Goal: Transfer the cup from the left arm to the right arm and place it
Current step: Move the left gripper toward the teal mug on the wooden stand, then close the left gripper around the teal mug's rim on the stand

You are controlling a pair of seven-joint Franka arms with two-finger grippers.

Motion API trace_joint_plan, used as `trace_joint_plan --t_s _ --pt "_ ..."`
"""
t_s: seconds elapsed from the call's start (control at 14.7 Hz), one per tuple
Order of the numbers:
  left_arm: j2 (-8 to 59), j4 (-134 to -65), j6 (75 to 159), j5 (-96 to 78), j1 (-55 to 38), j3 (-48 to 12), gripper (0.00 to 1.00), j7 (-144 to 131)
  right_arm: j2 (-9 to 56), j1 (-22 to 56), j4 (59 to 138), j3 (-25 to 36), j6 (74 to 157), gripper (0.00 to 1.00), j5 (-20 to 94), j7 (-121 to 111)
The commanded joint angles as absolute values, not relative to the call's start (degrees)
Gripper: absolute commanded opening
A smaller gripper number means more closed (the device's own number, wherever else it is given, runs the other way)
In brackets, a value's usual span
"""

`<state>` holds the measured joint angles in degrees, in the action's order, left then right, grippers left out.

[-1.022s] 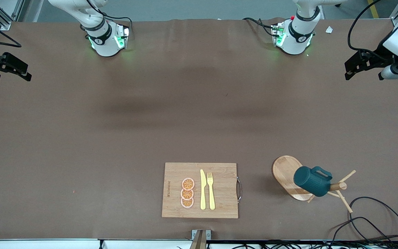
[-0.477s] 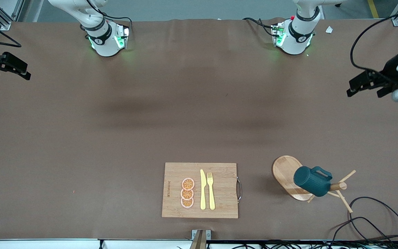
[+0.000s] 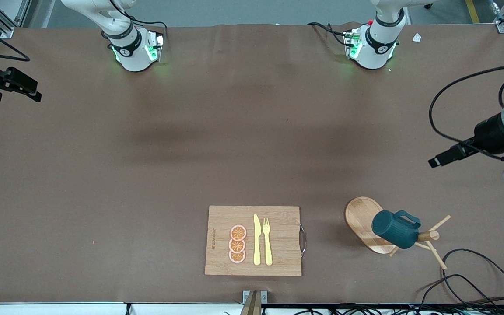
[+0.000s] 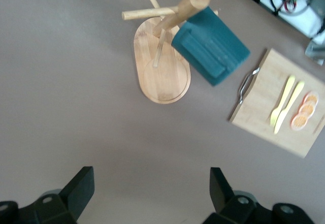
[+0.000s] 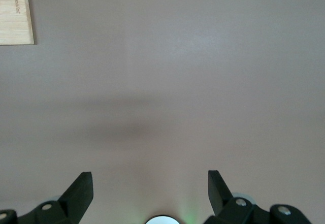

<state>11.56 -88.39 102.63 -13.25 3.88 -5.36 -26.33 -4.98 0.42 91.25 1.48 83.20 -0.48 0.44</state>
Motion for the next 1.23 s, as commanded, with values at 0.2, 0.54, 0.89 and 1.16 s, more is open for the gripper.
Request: trace_joint_plan --t_s 0.2,0.54,0.89,1.16 --pt "18.62 -86.75 111.61 -16.26 0.36 -6.42 1.0 -43.92 -6.42 0.18 91.76 1.76 83.76 1.0 0.62 0.53" --pt "22.66 -86.57 119.87 -17.4 0.61 -6.5 1.0 -54.13 -5.98 0.35 90.18 1.58 83.5 1.0 0.44 0.09" --pt "27.33 -85.34 125.41 -24.95 1.41 -5.98 1.0 -55.02 -5.71 -0.26 88.86 1.76 81.49 1.0 0.62 0.79" --pt "30.23 -83.5 127.87 -27.85 2.37 -5.98 1.0 -55.28 -5.63 -0.18 89.3 1.76 80.24 1.0 0.62 0.62"
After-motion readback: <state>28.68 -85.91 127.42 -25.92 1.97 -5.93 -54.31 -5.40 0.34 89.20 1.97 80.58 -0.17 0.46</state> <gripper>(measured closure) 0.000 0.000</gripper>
